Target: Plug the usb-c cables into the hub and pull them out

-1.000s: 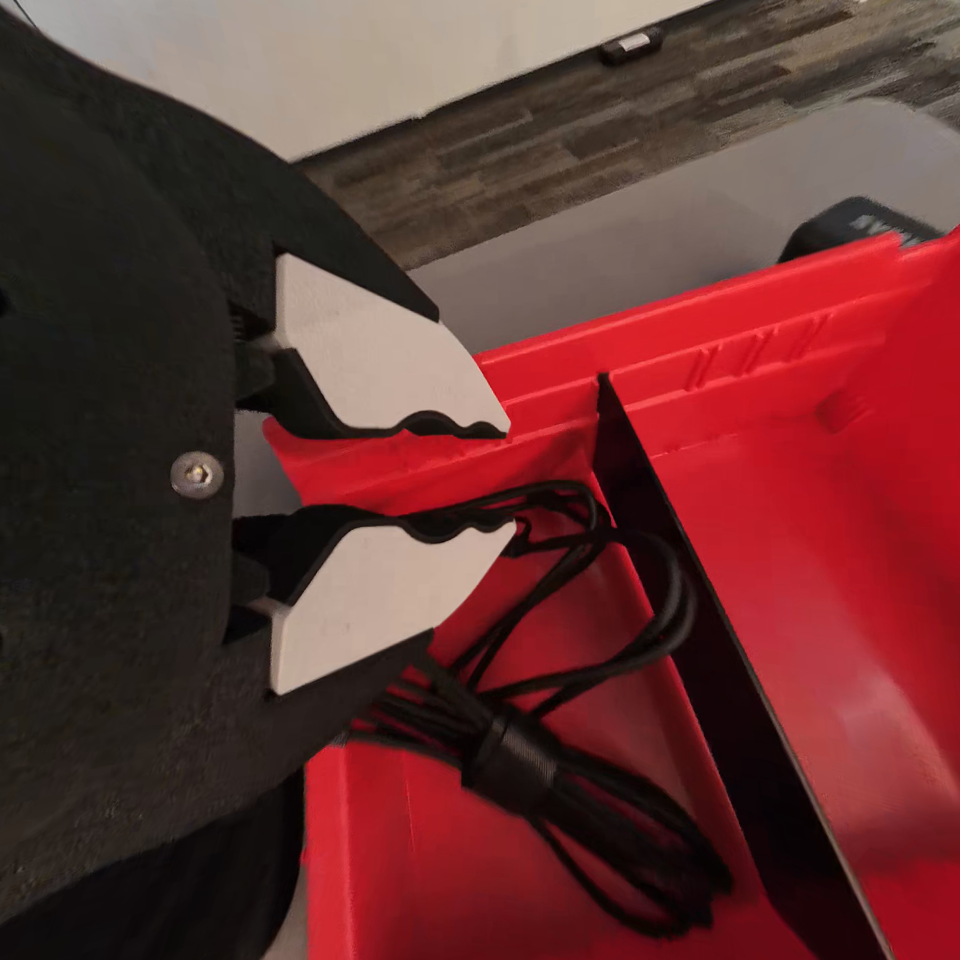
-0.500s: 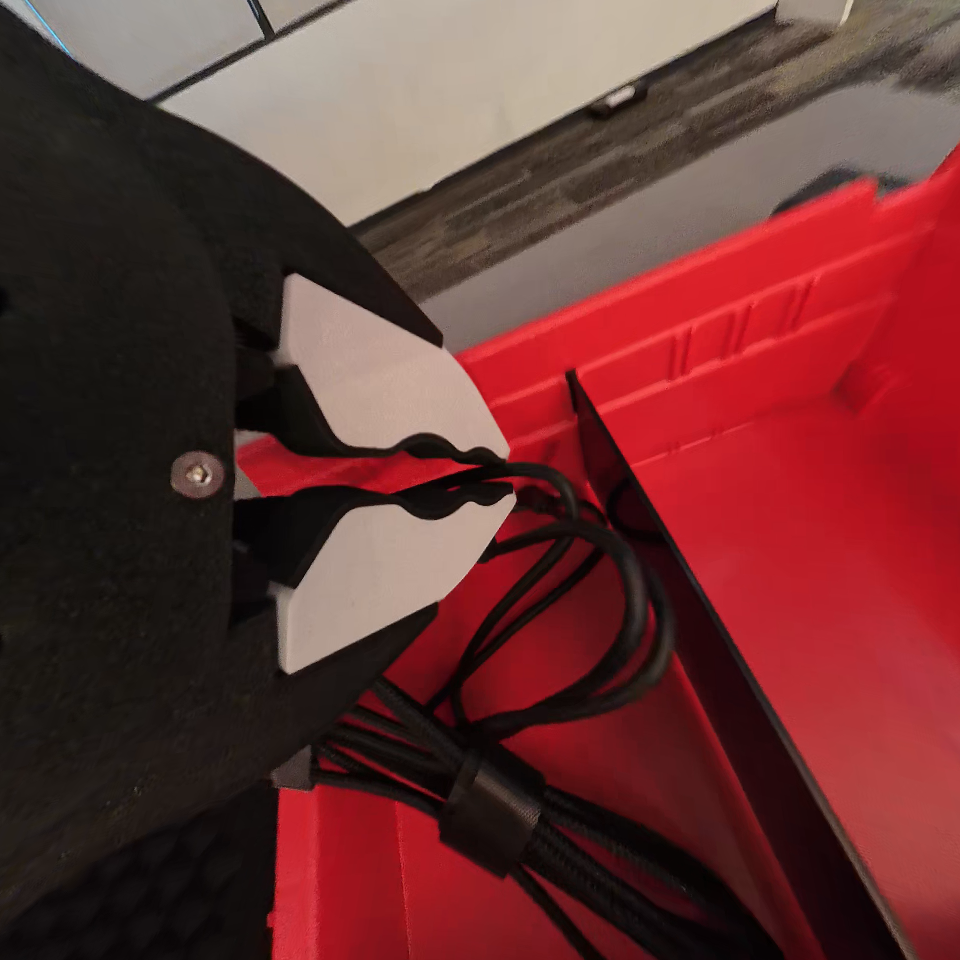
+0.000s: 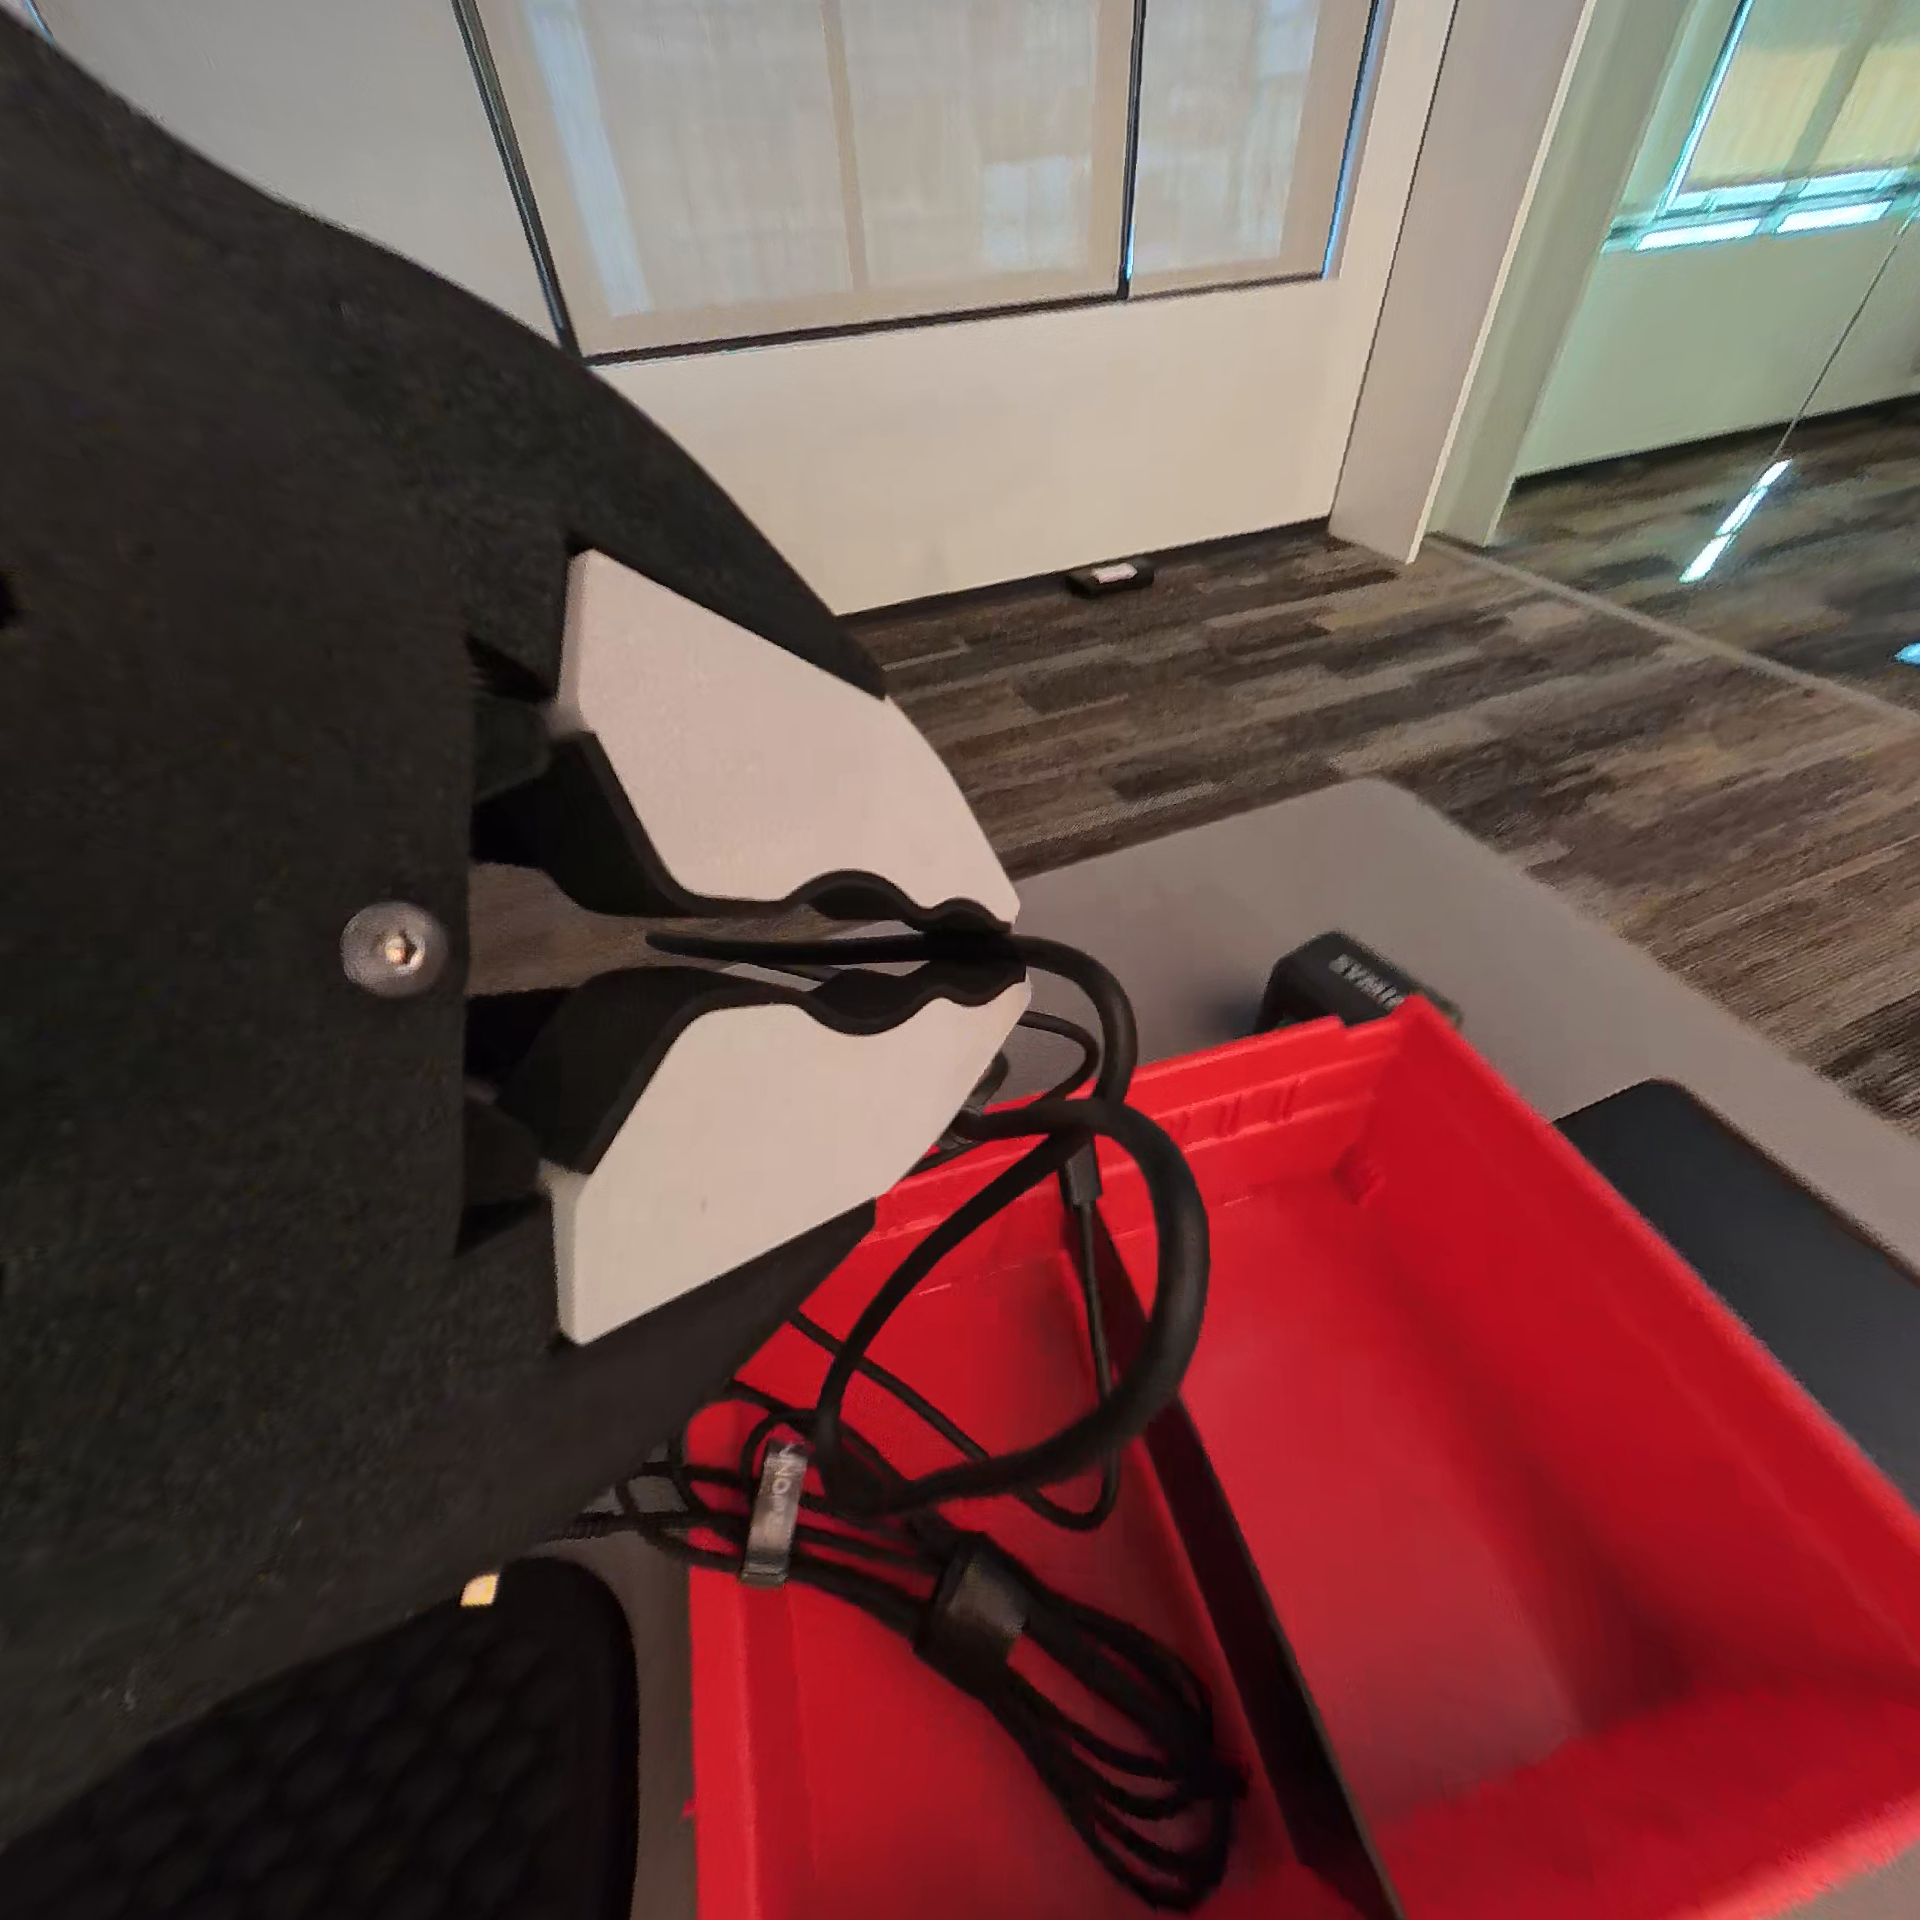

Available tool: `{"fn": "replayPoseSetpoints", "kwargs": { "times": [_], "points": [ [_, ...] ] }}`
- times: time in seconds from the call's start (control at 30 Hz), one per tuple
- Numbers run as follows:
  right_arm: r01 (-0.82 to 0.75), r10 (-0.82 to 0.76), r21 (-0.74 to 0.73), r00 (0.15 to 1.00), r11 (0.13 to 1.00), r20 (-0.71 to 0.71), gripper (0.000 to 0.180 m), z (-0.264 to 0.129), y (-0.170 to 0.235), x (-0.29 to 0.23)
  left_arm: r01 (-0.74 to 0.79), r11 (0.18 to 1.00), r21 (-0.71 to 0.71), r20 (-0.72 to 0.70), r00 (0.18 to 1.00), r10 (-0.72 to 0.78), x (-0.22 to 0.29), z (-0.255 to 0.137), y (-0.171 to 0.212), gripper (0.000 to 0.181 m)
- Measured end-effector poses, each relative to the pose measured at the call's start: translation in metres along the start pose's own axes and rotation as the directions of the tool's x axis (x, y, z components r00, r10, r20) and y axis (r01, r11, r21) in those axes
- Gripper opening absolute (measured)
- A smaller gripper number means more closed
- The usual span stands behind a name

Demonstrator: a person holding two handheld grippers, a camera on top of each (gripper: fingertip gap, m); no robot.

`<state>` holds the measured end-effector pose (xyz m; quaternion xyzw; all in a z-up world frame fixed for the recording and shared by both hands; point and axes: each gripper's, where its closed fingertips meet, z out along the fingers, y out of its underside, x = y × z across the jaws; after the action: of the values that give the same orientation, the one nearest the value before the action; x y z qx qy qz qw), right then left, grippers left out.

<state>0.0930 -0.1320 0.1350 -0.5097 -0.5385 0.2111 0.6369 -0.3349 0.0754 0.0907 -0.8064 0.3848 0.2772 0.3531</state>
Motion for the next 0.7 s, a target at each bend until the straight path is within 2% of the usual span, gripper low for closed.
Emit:
{"fn": "replayPoseSetpoints", "kwargs": {
  "times": [0.17,0.3,0.4,0.5,0.6,0.67,0.7],
  "points": [
    [-0.025,0.025,0.026,1.000,0.999,-0.007,0.033,0.012,-0.001,0.003,0.059,0.983,0.173,0.027,0.998,-0.065,-0.023,-0.047,-0.039,0.003],
    [-0.078,0.083,0.080,0.995,0.994,-0.060,0.033,0.038,-0.004,0.014,0.169,0.905,0.390,-0.132,0.983,-0.127,-0.012,-0.105,-0.083,0.004],
    [-0.091,0.096,0.073,0.994,0.993,-0.056,0.033,0.069,-0.001,0.008,0.255,0.840,0.478,-0.344,0.935,-0.088,0.026,-0.145,-0.112,0.004],
    [-0.033,0.034,-0.010,0.999,0.999,0.040,0.033,0.095,0.007,-0.021,0.231,0.819,0.526,-0.437,0.899,0.028,0.074,-0.169,-0.131,0.003],
    [0.041,-0.032,-0.136,0.997,0.990,0.070,0.034,0.108,0.026,-0.034,0.185,0.807,0.561,-0.509,0.846,0.161,0.136,-0.179,-0.136,0.004],
    [-0.028,0.039,-0.168,0.997,0.985,0.063,0.034,0.116,0.035,-0.034,0.187,0.805,0.563,-0.550,0.811,0.197,0.177,-0.177,-0.133,0.004],
    [-0.108,0.127,-0.179,0.987,0.978,0.100,0.034,0.120,0.038,-0.039,0.186,0.801,0.570,-0.541,0.818,0.196,0.191,-0.173,-0.132,0.003]
  ]
}}
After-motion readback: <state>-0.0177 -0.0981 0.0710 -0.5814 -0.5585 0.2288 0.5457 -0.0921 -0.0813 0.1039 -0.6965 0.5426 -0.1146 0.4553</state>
